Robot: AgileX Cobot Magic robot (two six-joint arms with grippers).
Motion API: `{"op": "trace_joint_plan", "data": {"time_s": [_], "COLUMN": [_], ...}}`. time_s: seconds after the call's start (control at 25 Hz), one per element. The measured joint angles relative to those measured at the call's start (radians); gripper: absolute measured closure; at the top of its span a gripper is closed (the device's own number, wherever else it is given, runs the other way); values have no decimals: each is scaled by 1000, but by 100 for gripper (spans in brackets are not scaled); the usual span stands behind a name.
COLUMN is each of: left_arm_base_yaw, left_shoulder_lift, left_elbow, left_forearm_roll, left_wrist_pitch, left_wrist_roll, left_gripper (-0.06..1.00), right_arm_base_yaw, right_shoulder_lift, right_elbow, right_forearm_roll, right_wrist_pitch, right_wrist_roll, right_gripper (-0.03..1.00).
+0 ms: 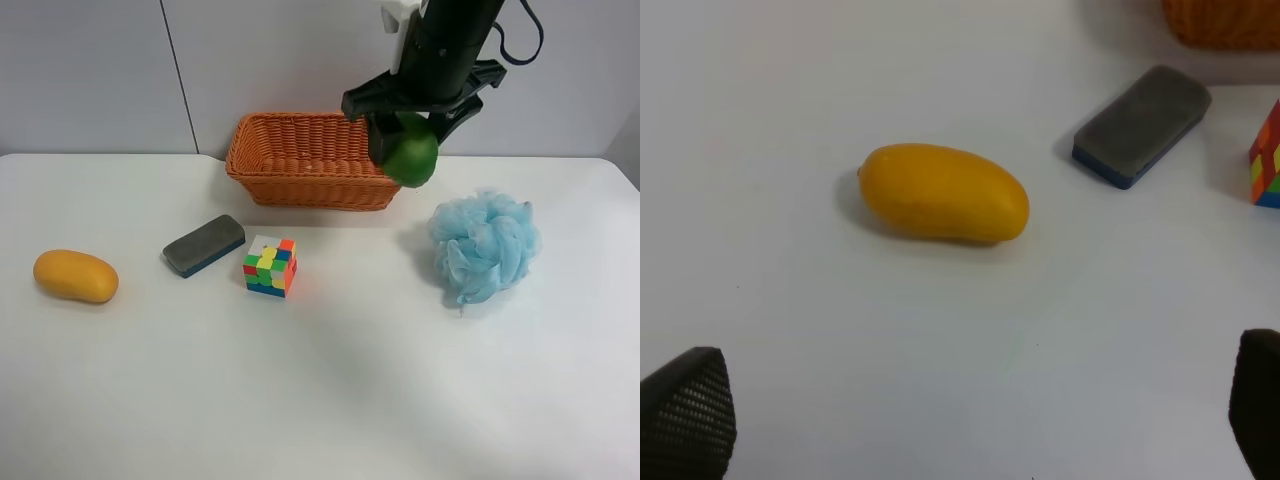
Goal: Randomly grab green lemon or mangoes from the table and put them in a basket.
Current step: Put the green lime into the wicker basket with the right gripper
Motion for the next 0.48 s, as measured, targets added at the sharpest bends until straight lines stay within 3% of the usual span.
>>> {"op": "trace_joint_plan", "data": {"time_s": [0.24, 0.48], "left_arm_base_yaw": [0, 0], "left_shoulder_lift": [0, 0], "left_elbow": [0, 0], "left_forearm_roll": [0, 0], "left_wrist_pitch": [0, 0], "left_wrist_roll": [0, 0], "left_gripper": [-5, -5], "right_arm_base_yaw": [-58, -60], "right_shoulder_lift": [132, 256], "right_elbow": [-140, -223], "right_forearm_roll": [-7, -14], "right_wrist_pitch": [-70, -205], "right_wrist_roll": [-4, -5], "right_gripper": [31, 31]}}
